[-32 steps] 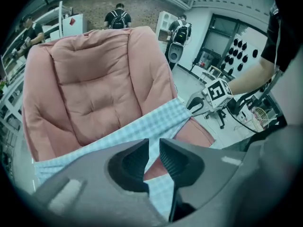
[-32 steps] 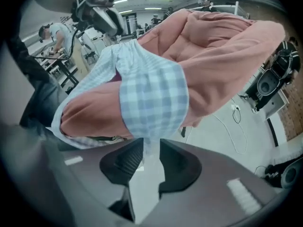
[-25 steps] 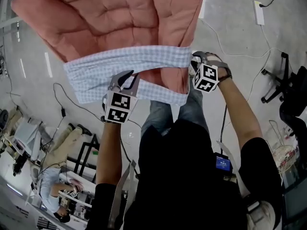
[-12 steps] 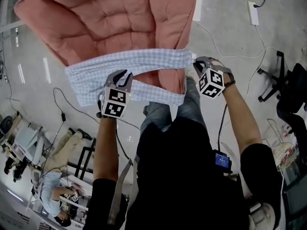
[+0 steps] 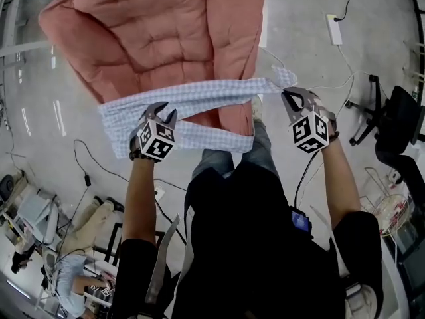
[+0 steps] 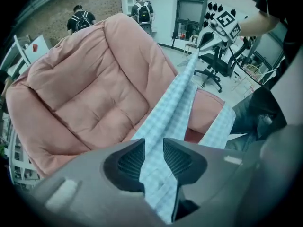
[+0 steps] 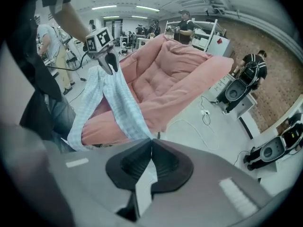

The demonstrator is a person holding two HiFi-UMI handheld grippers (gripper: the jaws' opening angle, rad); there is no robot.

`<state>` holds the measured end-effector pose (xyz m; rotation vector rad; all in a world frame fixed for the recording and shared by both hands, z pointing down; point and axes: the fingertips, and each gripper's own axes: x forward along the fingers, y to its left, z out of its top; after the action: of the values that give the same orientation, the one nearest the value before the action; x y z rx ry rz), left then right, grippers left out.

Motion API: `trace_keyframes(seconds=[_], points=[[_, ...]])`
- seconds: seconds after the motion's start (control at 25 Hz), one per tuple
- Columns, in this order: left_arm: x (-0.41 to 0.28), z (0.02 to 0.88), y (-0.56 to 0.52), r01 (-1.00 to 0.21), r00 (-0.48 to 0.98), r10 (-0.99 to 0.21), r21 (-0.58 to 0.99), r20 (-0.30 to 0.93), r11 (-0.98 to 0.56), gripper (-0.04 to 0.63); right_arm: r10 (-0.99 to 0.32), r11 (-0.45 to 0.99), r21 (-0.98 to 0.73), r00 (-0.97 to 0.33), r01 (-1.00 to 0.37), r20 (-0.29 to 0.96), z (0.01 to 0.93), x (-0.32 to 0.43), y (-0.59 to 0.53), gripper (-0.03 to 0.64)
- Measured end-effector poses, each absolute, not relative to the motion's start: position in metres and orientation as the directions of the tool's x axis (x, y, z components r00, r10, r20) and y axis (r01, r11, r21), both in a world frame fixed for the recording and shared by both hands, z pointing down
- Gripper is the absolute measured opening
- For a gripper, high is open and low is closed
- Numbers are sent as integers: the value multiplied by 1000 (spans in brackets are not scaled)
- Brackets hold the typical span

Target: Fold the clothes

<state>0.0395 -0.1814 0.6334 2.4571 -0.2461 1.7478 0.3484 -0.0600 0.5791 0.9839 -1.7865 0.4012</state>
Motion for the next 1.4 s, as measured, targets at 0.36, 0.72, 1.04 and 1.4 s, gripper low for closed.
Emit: trace_keyframes(seconds=[0.36, 0.72, 1.04, 1.4], points=[[77, 657, -191, 18, 389, 51, 48, 920, -999, 176, -586, 530, 398, 16, -749, 810, 525, 354, -81, 6], [97, 643, -218, 124, 403, 11, -43, 915, -991, 132, -630, 426, 465, 115, -776, 768, 499, 364, -68, 6], [89, 628, -233, 120, 414, 95, 49, 906, -992, 196, -661, 400, 494, 130, -772, 739, 483, 360, -67, 6], [97, 621, -234, 178, 423, 229, 168, 877, -970, 201, -654, 369, 490, 154, -790, 740, 484, 362, -68, 6]])
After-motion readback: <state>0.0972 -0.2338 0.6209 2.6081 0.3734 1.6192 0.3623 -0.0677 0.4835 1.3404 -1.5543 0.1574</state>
